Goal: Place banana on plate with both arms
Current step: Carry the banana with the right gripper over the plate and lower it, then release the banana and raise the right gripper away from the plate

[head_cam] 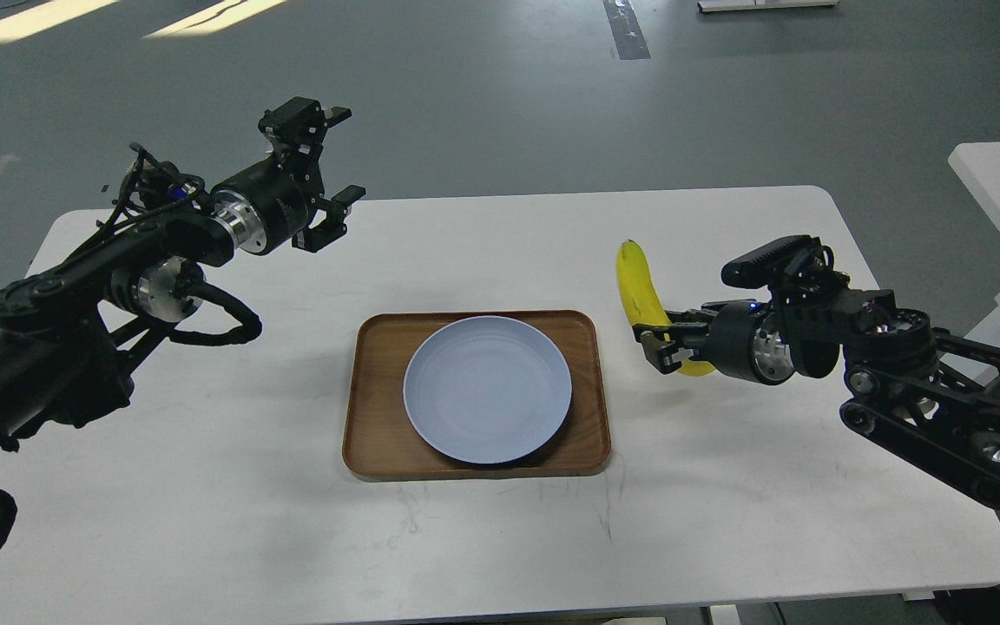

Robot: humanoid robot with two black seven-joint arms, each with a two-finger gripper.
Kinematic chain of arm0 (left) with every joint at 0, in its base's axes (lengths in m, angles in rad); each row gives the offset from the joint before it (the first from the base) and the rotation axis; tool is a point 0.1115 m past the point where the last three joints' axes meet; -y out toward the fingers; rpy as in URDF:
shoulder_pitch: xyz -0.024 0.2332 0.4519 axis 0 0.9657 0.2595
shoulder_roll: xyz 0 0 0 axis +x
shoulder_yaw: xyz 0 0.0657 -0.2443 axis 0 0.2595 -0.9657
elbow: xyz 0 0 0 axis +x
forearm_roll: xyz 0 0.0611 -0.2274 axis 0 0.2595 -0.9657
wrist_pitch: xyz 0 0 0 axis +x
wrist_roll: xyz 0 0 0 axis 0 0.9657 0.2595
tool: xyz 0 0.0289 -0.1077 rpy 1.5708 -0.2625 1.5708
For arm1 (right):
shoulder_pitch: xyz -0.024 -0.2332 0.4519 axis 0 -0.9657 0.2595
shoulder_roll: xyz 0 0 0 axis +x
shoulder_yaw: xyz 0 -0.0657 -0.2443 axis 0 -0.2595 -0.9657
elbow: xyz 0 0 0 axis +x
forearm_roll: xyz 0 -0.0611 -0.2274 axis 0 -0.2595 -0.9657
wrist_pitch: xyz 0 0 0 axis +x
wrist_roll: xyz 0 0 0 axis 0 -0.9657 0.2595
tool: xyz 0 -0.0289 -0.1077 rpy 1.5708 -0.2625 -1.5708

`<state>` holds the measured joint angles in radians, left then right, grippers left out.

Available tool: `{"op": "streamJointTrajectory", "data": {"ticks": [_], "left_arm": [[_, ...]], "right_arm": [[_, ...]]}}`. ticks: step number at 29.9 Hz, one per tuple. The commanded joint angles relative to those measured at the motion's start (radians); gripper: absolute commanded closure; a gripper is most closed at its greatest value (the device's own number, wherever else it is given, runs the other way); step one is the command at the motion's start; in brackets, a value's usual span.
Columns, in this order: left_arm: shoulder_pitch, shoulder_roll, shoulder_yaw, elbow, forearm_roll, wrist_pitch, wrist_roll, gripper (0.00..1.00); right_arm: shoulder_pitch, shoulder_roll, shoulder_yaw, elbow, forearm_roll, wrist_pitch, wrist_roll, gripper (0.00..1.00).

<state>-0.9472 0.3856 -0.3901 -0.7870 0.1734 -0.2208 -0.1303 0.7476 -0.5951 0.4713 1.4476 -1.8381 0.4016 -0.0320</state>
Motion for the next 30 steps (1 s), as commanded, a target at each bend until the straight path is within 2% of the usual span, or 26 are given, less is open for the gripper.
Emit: {"op": "streamJointTrajectory", "data": {"ticks": [1, 7, 15, 21, 28, 29, 30], "left_arm": [[-0.002, -0.001, 0.000, 0.000, 0.001, 0.000, 0.001, 0.02], [-0.001, 0.009, 0.000, -0.001, 0.008, 0.001, 0.000, 0.02], [-0.001, 0.021, 0.000, -0.001, 0.008, 0.001, 0.000, 0.02], [-0.001, 0.029, 0.000, -0.001, 0.008, 0.001, -0.028, 0.02], [-0.002, 0.055, 0.000, -0.020, 0.008, 0.001, -0.029, 0.02], [-0.001, 0.061, 0.000, -0.027, 0.008, 0.001, -0.029, 0.02], [-0.001, 0.064, 0.000, -0.029, 0.008, 0.001, -0.029, 0.02]], "right_arm": [[0.090, 0.072, -0.075, 0.022, -0.003, 0.000, 0.059, 1.00], [0.160, 0.153, -0.204, 0.005, -0.007, 0.002, 0.101, 1.00], [0.160, 0.201, -0.237, -0.073, -0.045, 0.002, 0.109, 1.00], [0.162, 0.261, -0.234, -0.134, -0.046, -0.004, 0.110, 1.00], [0.157, 0.293, -0.235, -0.139, -0.046, -0.004, 0.110, 1.00], [0.156, 0.293, -0.237, -0.139, -0.046, -0.004, 0.110, 0.89], [0.153, 0.291, -0.238, -0.139, -0.046, -0.004, 0.110, 0.72]]}}
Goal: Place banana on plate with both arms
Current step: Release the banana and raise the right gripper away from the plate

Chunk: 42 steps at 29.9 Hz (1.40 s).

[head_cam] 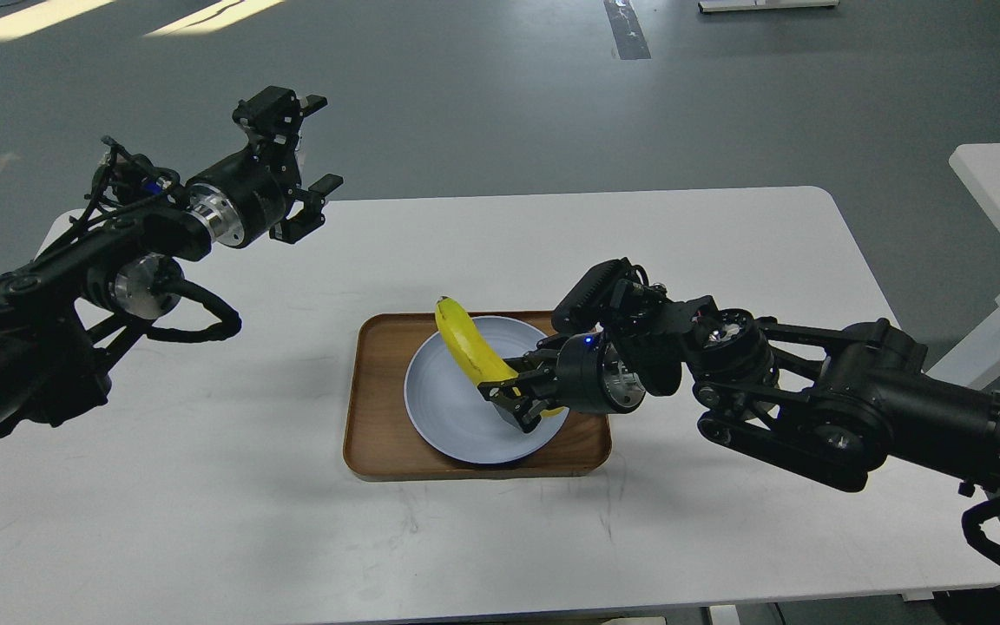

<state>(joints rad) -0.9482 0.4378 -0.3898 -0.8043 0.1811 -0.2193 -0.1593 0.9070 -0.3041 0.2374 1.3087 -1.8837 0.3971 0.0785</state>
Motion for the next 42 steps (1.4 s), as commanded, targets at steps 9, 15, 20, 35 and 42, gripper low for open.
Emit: {"op": "streamJointTrajectory", "data": {"ticks": [9, 15, 20, 35, 42], "left_arm": [[0.000, -0.004, 0.000, -0.012, 0.000, 0.008, 0.003, 0.02], [-0.004, -0.010, 0.000, -0.010, 0.001, 0.012, 0.003, 0.02], [-0.006, -0.002, -0.003, -0.012, 0.000, 0.002, 0.001, 0.02], [0.175, 0.016, -0.182, -0.124, -0.061, -0.130, 0.003, 0.02], [0.230, 0.047, -0.215, -0.127, -0.061, -0.196, 0.001, 0.02]], "right_arm": [[-0.030, -0.009, -0.001, -0.017, 0.000, 0.000, -0.006, 0.06], [-0.051, -0.006, 0.078, -0.035, 0.011, -0.029, -0.009, 0.04], [-0.065, 0.010, 0.269, -0.063, 0.078, -0.078, -0.026, 0.04], [-0.243, 0.089, 0.901, -0.368, 1.276, 0.018, -0.209, 0.00], [-0.244, 0.088, 0.921, -0.414, 1.270, 0.092, -0.215, 0.00]]}}
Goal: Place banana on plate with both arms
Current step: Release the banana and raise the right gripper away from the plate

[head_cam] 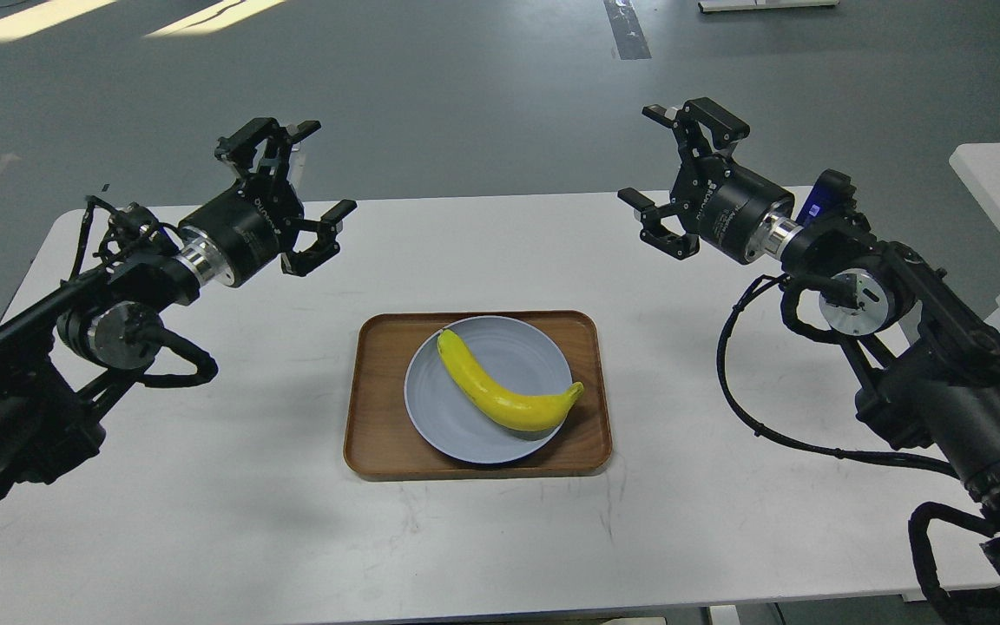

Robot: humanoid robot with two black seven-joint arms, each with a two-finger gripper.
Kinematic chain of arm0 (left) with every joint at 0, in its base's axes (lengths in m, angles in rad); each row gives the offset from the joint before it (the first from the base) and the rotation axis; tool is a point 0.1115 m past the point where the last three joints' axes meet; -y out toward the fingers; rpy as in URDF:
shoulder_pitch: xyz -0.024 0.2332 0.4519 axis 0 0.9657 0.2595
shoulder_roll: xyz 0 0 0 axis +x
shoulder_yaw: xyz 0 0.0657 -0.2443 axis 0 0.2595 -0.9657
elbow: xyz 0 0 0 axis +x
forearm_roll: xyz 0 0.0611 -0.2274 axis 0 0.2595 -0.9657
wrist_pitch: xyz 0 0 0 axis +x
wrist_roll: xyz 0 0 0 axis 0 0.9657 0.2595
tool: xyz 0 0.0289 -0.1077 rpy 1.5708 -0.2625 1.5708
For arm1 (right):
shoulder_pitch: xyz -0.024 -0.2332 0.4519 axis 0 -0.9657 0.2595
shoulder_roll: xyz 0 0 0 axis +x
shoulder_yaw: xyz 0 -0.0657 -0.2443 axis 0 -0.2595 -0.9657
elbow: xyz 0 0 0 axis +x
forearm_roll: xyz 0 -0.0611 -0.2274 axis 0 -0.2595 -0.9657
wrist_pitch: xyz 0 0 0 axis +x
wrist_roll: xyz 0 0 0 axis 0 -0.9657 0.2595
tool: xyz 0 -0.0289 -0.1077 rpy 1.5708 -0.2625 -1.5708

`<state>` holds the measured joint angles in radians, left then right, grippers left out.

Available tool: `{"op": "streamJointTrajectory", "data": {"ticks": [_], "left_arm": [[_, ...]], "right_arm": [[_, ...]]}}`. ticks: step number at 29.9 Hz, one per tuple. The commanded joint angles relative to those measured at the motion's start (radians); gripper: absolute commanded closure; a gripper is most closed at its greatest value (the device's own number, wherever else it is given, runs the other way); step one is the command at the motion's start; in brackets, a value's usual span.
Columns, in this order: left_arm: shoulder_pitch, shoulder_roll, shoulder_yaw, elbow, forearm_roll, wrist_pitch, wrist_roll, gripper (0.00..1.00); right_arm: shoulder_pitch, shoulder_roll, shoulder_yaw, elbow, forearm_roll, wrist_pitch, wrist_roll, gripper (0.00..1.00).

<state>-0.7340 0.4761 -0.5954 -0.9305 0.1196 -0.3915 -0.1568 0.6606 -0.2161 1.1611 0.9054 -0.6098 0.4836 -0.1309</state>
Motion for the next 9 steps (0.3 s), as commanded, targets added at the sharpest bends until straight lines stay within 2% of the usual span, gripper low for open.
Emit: {"op": "streamJointTrajectory", "data": {"ticks": [1, 9], "left_arm": [[0.021, 0.010, -0.009, -0.002, 0.000, -0.033, -0.001, 0.02], [0.038, 0.015, -0.018, -0.004, -0.003, -0.038, -0.003, 0.02]], "right_arm": [[0.008, 0.000, -0.003, -0.013, -0.005, 0.005, -0.006, 0.00], [0.014, 0.021, 0.012, -0.059, -0.007, 0.005, 0.008, 0.00]]}}
